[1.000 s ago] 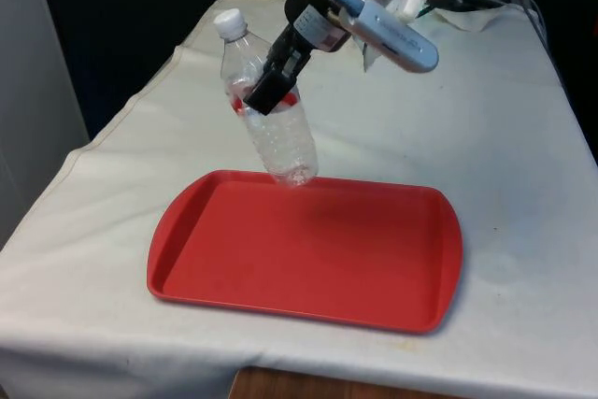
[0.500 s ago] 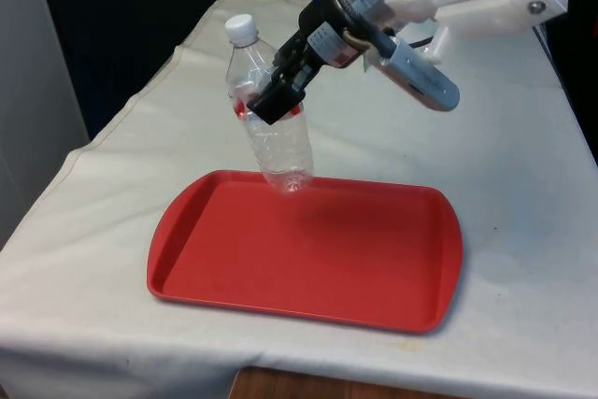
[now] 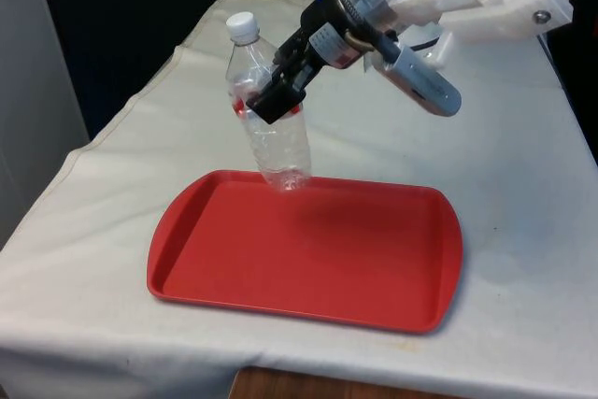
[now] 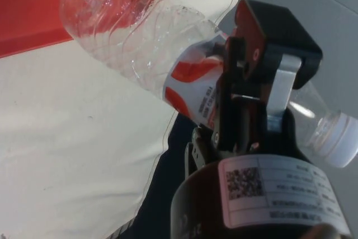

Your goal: Place the bottle upright on the tray.

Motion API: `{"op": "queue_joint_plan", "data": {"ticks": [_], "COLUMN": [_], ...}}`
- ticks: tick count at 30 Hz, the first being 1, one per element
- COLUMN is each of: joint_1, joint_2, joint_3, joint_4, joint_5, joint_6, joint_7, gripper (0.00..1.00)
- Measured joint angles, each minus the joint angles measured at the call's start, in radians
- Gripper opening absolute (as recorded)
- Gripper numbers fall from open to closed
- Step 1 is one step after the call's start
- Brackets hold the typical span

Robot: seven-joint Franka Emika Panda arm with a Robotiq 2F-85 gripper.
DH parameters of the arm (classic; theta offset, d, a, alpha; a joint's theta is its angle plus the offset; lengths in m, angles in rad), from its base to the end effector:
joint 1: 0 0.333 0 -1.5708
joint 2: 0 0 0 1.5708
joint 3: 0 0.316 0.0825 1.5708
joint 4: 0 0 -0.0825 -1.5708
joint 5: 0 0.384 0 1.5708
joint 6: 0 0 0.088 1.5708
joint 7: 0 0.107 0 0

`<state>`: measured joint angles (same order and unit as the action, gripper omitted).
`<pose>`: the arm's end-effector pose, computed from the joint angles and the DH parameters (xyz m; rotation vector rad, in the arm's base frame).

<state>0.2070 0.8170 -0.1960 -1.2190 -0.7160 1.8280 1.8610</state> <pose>0.7427 -0.0050 0.3006 1.7383 -1.6787 0.7052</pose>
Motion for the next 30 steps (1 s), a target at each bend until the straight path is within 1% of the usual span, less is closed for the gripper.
{"op": "queue_joint_plan", "data": {"ticks": [5, 8, 9, 11, 12, 17, 18, 20, 21, 30], "joint_1": [0.001, 0.002, 0.004, 0.006, 0.006, 0.012, 0.015, 0.017, 0.017, 0.024], "joint_2": [0.011, 0.026, 0.035, 0.041, 0.041, 0.053, 0.058, 0.064, 0.064, 0.084], "joint_3": [0.000, 0.002, 0.003, 0.004, 0.004, 0.007, 0.008, 0.010, 0.010, 0.023], "joint_4": [0.010, 0.023, 0.030, 0.035, 0.035, 0.037, 0.037, 0.037, 0.037, 0.037], "joint_5": [-0.004, -0.011, -0.019, -0.026, -0.026, -0.047, -0.058, -0.069, -0.069, -0.116], "joint_6": [0.001, 0.000, 0.000, 0.000, 0.000, -0.001, -0.001, -0.002, -0.002, -0.006], "joint_7": [0.018, 0.041, 0.059, 0.076, 0.076, 0.121, 0.140, 0.159, 0.159, 0.240], "gripper": [0.14, 0.14, 0.14, 0.14, 0.14, 0.14, 0.14, 0.14, 0.14, 0.14]}}
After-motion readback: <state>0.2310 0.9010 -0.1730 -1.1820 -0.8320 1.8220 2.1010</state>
